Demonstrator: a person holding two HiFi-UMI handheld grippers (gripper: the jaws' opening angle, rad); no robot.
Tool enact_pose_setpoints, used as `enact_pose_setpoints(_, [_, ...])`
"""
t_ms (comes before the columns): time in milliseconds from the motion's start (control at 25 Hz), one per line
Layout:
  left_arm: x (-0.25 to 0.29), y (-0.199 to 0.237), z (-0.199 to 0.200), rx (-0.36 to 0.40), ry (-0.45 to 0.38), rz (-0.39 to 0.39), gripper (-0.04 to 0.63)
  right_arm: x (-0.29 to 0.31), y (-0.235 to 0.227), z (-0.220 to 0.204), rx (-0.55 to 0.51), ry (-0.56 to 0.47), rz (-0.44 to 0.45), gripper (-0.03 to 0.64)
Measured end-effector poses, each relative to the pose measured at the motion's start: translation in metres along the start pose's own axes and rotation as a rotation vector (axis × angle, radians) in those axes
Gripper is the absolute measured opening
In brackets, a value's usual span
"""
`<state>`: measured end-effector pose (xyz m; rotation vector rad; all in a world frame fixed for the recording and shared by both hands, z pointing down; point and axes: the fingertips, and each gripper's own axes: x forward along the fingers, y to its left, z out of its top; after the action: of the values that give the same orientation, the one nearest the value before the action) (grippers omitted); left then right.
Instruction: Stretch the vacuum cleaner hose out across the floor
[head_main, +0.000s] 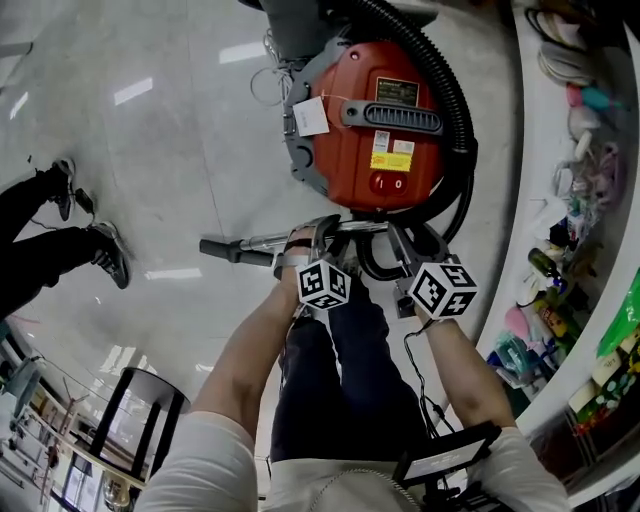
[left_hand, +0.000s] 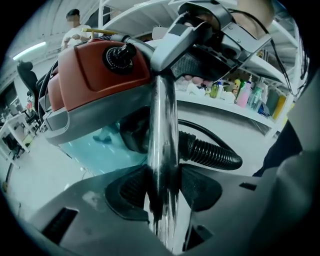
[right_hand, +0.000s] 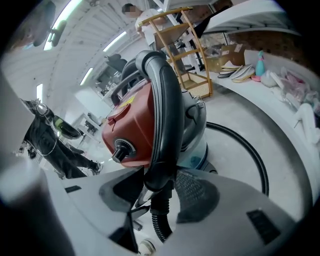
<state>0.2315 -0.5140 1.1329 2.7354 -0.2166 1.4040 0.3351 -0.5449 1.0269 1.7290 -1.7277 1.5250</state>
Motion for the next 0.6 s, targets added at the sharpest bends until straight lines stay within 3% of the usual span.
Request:
enact_pose_setpoints(320, [-0.021, -0.003, 0.001, -0.005, -0.011, -0.019, 0.163, -0.023, 0.023, -0.001, 0.024, -0.003, 0.021, 0.162])
enact_pose_setpoints(600, [-0.065, -0.002, 0.005, -0.034, -0.013, -0.008, 0.163, -0.056, 0.077, 0.005, -0.063, 0.003, 0.075, 0.149])
